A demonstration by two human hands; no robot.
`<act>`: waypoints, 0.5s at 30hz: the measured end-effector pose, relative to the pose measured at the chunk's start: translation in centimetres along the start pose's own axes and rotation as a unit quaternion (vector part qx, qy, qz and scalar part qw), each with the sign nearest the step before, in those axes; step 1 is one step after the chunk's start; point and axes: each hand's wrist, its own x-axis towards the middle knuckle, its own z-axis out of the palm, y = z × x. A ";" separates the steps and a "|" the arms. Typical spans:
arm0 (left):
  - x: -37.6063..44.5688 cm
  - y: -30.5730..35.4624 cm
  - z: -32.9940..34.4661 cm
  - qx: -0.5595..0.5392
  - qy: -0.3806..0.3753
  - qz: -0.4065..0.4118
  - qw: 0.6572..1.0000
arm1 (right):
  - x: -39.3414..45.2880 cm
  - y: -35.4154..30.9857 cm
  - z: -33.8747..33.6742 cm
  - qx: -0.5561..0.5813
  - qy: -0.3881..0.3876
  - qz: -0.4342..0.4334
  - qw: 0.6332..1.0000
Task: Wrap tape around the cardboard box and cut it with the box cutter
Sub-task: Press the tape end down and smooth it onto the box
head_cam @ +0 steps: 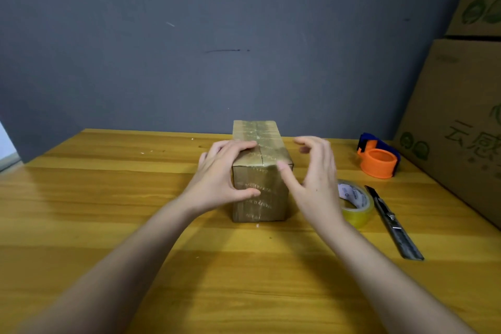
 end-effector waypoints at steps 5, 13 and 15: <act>0.1 0.7 0.5 -0.086 0.065 -0.025 0.994 | 0.7 1.7 1.4 0.074 -0.146 0.008 0.986; 0.7 1.4 2.7 -0.074 0.204 -0.024 0.976 | -0.4 1.6 3.1 0.134 -0.038 0.030 0.990; 0.7 1.3 2.9 -0.072 0.212 -0.013 0.974 | -0.5 1.6 3.3 0.140 -0.035 0.032 0.989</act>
